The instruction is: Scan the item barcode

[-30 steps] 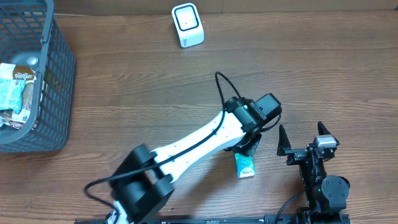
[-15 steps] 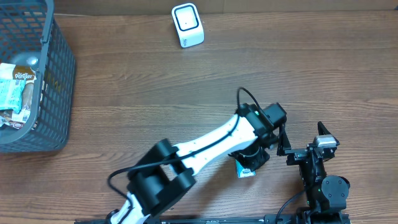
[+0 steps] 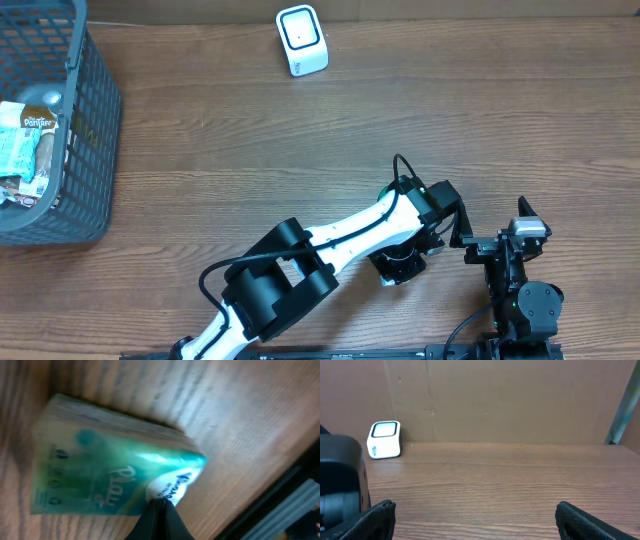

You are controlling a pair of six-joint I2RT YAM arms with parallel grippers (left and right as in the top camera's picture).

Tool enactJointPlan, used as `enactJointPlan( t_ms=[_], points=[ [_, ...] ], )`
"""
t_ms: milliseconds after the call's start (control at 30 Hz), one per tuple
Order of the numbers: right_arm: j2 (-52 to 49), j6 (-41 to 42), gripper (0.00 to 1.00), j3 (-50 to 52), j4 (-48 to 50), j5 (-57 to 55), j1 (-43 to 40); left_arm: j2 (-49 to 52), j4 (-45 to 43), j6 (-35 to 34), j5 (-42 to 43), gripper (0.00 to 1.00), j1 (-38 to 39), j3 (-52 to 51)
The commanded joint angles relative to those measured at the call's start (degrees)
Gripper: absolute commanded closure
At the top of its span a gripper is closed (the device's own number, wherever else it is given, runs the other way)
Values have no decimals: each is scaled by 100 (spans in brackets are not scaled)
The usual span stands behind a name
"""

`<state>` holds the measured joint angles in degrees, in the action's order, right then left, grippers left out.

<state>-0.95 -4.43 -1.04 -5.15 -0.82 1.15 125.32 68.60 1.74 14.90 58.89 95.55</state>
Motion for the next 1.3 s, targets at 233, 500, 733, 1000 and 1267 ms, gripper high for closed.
enactJointPlan(
  t_ms=[233,500,733,1000,1267],
  points=[
    [66,59,0,59,46,223,39,133,240,-203,-396,96,118,24],
    [66,59,0,59,46,223,39,131,638,-737,-1274,96,105,24],
    [66,59,0,59,44,225,39,-402,199,-754,-828,96,157,31],
    [66,59,0,59,46,223,39,-730,-721,-988,-444,96,37,-31],
    [66,59,0,59,46,223,39,-485,-935,-964,-201,96,79,-87]
  ],
)
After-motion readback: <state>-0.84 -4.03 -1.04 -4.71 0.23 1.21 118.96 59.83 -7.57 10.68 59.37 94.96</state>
